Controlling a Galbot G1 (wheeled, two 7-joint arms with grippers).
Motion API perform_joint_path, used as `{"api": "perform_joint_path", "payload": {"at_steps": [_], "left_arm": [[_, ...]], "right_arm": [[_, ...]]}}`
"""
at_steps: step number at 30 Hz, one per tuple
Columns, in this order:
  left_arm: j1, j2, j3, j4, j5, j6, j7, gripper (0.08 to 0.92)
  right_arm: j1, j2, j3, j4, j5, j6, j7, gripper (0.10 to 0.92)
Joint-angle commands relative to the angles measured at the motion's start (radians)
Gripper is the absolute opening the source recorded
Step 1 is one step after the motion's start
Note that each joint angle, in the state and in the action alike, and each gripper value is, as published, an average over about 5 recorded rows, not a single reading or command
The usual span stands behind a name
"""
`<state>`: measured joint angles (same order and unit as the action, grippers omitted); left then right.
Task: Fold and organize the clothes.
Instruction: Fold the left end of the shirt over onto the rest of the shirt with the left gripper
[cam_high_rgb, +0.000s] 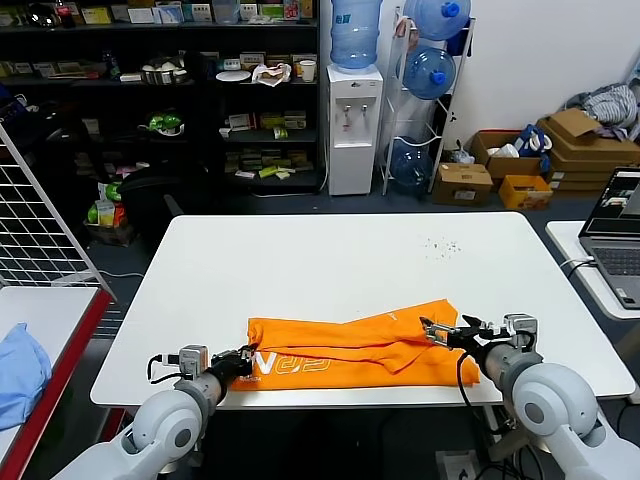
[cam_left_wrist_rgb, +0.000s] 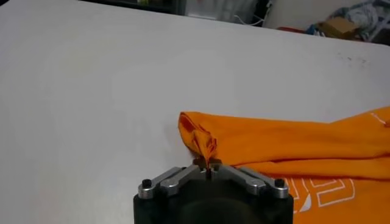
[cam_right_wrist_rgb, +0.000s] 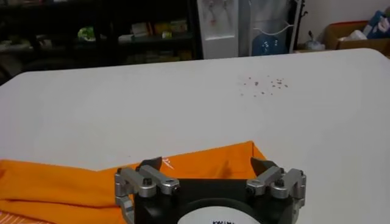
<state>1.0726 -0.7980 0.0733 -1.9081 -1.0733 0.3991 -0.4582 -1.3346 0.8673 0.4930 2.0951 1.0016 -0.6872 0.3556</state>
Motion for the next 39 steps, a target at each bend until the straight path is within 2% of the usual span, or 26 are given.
{"api": "perform_joint_path", "payload": {"at_steps": [1,6,14,23,31,35,39], "left_arm": [[0.005,0.034,-0.024,-0.014,-0.022,-0.001,-0.002,0.104],[0.028,0.124,-0.105,-0.047,-0.077,0.001,-0.011,0.104],[0.149,0.331,-0.318,-0.075,-0.152,-0.006,-0.022,0.104],[0.324,0.464,-0.582,0.007,-0.184,-0.002,-0.030,0.104],[0.379,0.490,-0.667,0.018,-0.216,0.012,-0.065,0.104],[0.386,0.452,-0.630,-0.110,-0.261,0.023,-0.128,0.104],[0.288,0.392,-0.497,-0.285,-0.367,0.036,-0.204,0.104]], "right_arm": [[0.005,0.002,-0.004,-0.003,-0.001,0.002,0.001,0.921],[0.032,0.010,-0.024,-0.019,-0.010,0.011,-0.003,0.921],[0.100,0.035,-0.085,-0.066,-0.046,0.030,-0.044,0.921],[0.153,0.048,-0.132,-0.121,-0.065,0.049,-0.088,0.921],[0.171,0.061,-0.151,-0.143,-0.074,0.055,-0.099,0.921],[0.171,0.067,-0.154,-0.146,-0.084,0.054,-0.098,0.921],[0.164,0.077,-0.155,-0.141,-0.093,0.049,-0.085,0.921]]}}
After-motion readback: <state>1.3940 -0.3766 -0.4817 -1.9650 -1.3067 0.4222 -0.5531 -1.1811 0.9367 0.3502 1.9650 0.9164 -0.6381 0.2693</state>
